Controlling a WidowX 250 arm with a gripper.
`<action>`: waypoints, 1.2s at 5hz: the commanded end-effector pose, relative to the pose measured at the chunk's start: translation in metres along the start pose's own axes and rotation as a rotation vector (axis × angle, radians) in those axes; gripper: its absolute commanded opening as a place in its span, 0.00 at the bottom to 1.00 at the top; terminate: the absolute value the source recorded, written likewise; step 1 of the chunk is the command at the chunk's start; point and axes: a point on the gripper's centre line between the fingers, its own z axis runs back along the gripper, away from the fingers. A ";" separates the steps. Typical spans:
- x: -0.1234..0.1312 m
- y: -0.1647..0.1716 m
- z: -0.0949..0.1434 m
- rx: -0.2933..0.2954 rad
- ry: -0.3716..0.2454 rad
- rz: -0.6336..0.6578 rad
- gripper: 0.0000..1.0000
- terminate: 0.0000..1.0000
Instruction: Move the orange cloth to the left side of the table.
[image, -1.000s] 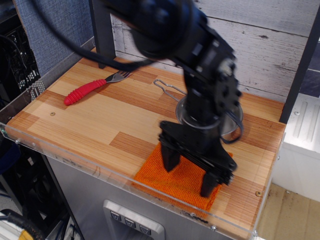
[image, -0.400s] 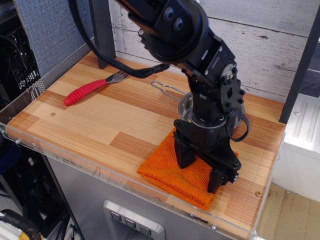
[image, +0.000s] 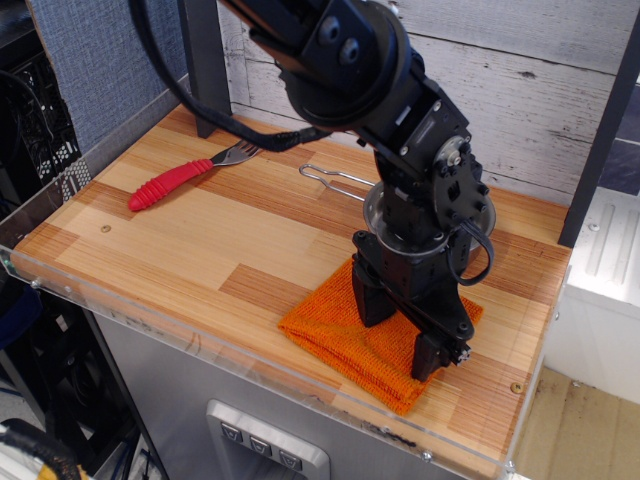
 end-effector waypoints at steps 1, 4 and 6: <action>-0.058 0.075 -0.040 0.018 0.246 0.181 1.00 0.00; -0.068 0.113 -0.028 -0.069 0.260 0.134 1.00 0.00; -0.079 0.132 -0.005 -0.097 0.220 0.163 1.00 0.00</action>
